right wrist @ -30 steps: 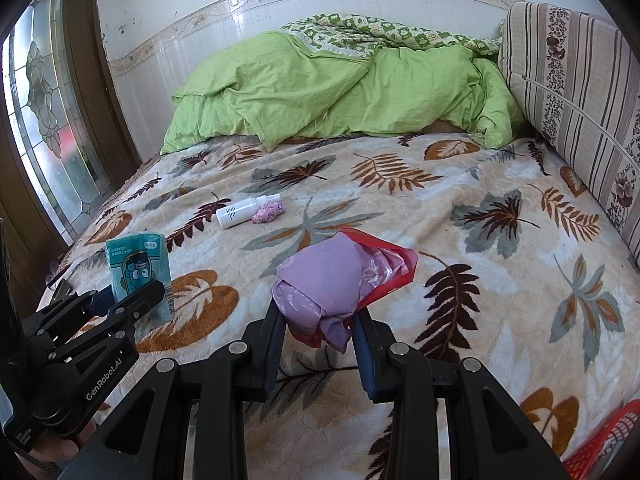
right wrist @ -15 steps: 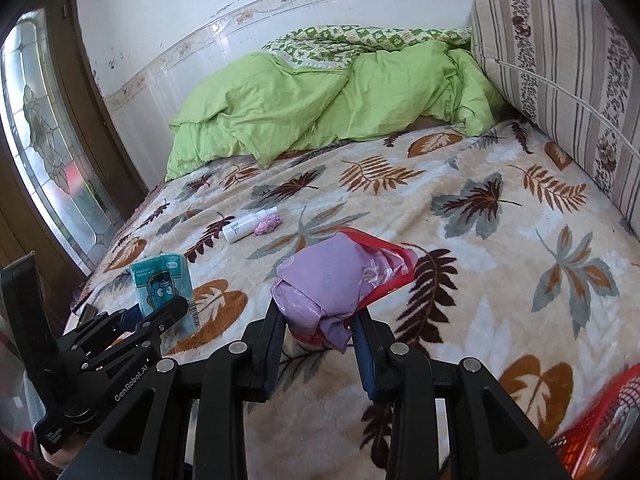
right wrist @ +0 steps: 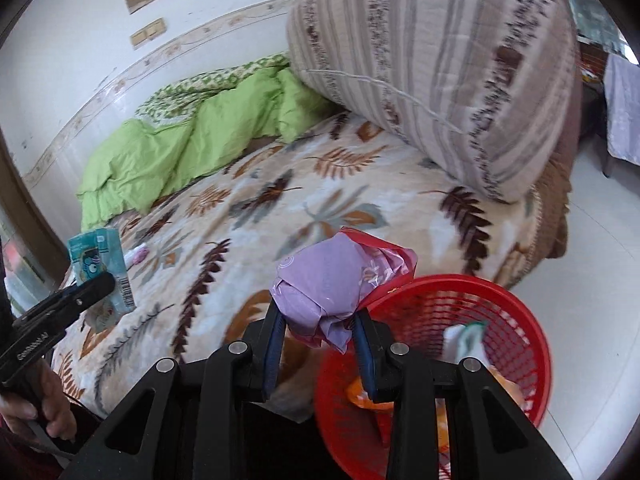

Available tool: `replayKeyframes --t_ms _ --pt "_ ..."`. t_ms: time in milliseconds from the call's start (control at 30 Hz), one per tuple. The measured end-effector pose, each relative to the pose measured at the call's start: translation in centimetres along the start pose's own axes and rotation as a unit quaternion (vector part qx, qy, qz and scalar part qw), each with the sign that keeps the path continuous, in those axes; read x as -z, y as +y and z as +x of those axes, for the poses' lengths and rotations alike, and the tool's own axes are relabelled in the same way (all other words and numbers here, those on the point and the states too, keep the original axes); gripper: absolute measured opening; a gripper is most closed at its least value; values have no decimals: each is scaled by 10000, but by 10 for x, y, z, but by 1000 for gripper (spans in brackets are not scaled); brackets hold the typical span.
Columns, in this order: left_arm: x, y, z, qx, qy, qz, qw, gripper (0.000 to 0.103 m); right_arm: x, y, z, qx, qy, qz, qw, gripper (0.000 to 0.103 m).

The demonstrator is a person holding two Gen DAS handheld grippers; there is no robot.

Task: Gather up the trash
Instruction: 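Carry the teal packet and pink wrapper over the red basket with both tools, then open both tools to drop the packet and wrapper into the basket, then move both tools back over the white spray bottle and pink cloth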

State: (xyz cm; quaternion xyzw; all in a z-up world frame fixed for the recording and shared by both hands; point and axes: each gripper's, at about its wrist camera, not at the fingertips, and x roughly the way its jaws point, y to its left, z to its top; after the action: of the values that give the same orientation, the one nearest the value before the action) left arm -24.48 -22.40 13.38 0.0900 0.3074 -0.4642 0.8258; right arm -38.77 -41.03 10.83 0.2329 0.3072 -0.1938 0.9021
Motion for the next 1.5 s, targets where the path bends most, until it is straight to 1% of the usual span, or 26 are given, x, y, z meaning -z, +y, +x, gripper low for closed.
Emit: replayKeyframes --t_ms 67,167,233,267,300,367,433,467,567,633,700,833,933,967,1033,1133,1167,1300,1367,1433,1467,1500 --pt "-5 -32 14 385 162 180 9990 26 4 -29 -5 150 33 307 9994 34" --pt "-11 -74 37 950 447 295 9940 26 10 -63 -9 217 70 713 9972 35" --pt "-13 -96 51 1245 654 371 9894 27 14 -75 -5 279 197 767 9965 41" --pt "-15 -110 62 1389 789 435 9862 33 16 -80 -2 311 301 836 9956 48" --pt "-15 -115 67 1462 860 471 9844 38 19 -87 -2 324 347 969 9942 48" --pt "-15 -128 76 1541 979 539 9817 40 23 -99 -5 256 391 1120 9926 48" --pt "-15 -127 77 1580 1017 530 9808 45 25 -104 -12 348 374 1094 9927 51" --pt "-14 -125 76 1565 996 520 9813 49 25 -106 -16 394 341 1082 9928 53" --pt "-16 -105 67 1370 888 454 9855 50 23 -106 -23 409 263 1048 9933 53" --pt "-17 -84 55 1166 781 381 9894 50 17 -97 -22 240 222 1023 9942 54" --pt "-20 -63 44 931 660 340 9929 54 7 -80 -15 13 219 914 9956 56" --pt "-23 -9 21 415 443 119 9981 56 -16 -24 9 -429 266 450 9977 58" --pt "-22 45 8 45 373 -205 9991 56 -26 22 34 -859 444 163 9952 58" --pt "-22 67 4 -160 353 -329 9987 56 -29 41 45 -973 533 35 9938 58" --pt "-19 106 -4 -467 337 -561 9968 56 -33 75 63 -1154 688 -169 9908 58" --pt "-15 171 -17 -952 289 -912 9908 56 -38 127 93 -1451 881 -436 9845 58" --pt "-14 196 -19 -1158 291 -1038 9874 56 -40 146 104 -1555 927 -530 9820 58" --pt "-10 277 -17 -1686 398 -1514 9732 56 -40 199 141 -1722 1074 -723 9765 58" --pt "-10 310 -7 -1806 503 -1676 9679 56 -35 216 157 -1684 1144 -757 9761 58" --pt "-10 335 4 -1871 563 -1784 9644 56 -27 222 169 -1737 1300 -683 9738 58" --pt "-11 346 12 -1860 585 -1836 9635 55 -22 222 173 -1746 1330 -669 9733 58" --pt "-13 358 21 -1795 594 -1911 9632 51 -18 222 175 -1741 1336 -690 9732 58"
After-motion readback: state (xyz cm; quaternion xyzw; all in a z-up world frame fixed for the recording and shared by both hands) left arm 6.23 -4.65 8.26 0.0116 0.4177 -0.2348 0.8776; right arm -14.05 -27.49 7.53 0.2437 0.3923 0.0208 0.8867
